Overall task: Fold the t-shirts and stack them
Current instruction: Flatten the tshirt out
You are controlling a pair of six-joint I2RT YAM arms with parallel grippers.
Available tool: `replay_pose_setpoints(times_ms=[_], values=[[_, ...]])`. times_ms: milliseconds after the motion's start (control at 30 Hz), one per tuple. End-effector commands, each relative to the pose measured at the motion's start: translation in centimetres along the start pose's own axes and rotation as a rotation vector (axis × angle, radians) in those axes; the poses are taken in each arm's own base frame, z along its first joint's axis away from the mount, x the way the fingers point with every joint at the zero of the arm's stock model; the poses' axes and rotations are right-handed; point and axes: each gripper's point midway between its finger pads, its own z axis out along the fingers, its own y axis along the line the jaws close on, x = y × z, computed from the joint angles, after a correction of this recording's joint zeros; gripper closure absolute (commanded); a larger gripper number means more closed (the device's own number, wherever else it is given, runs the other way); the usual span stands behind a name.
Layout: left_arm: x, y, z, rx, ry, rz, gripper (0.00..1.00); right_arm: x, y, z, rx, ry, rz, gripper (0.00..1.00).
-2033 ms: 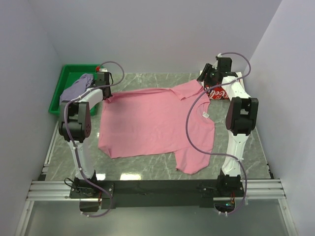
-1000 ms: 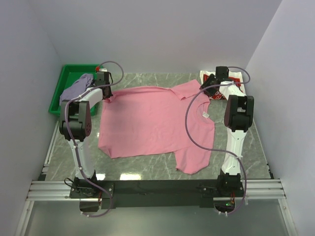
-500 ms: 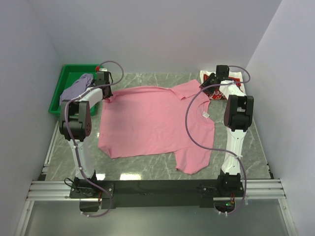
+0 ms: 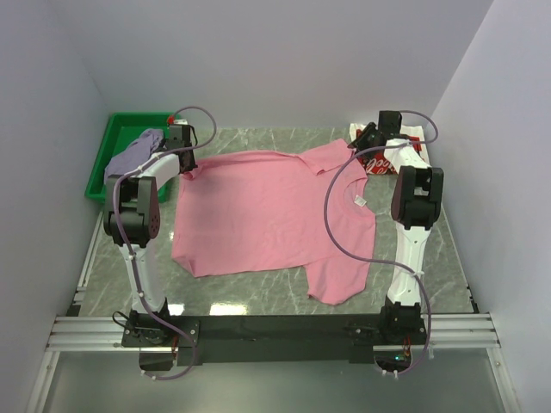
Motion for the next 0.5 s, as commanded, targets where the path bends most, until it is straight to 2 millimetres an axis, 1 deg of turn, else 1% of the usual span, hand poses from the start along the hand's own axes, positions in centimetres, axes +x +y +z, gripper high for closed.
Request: replay_pose_setpoints(times_ms=[0,33,133,167,200,233,267,433,467], values=[[-2.0,0.0,-0.2,0.000,-0.044,-0.008,0.99,-1.5,1.3,0.1,-0.043,-0.032,-0.010,0.54],[-2.0,0.0,-0.2,0.000,-0.044,-0.008,0.99,-1.7,1.5,0.0,-0.052,-0.044,-0.012,0.54],[-2.0,0.1,-0.2,-0.005,-0.045,-0.005,0.99,-1.6,1.2,0.1,-0.042,-0.045,-0.018,0.54],[-2.0,0.1,-0.2,-0.004,-0.043,-0.004,0.99,-2.0,1.4,0.1,-0.045,-0.048,-0.019,0.54],[-1.9,0.1,-0.2,-0.004,-0.043,-0.004,0.99,-2.0,1.4,0.2,-0.042,-0.042,-0.018,0.54],[-2.0,0.0,-0.2,-0.002,-0.044,-0.006,0.99,-1.5,0.9,0.5,-0.028,-0.022,-0.012,0.54],[-1.8,0.0,-0.1,-0.001,-0.040,-0.008,0.99,-1.5,1.1,0.5,-0.028,-0.021,-0.008,0.54],[-1.8,0.0,-0.2,-0.002,-0.038,-0.006,0.99,-0.8,-0.3,1.0,0.023,0.003,0.017,0.54],[-2.0,0.0,-0.2,-0.002,-0.043,-0.006,0.99,-0.8,-0.2,1.0,0.028,0.003,0.017,0.55]])
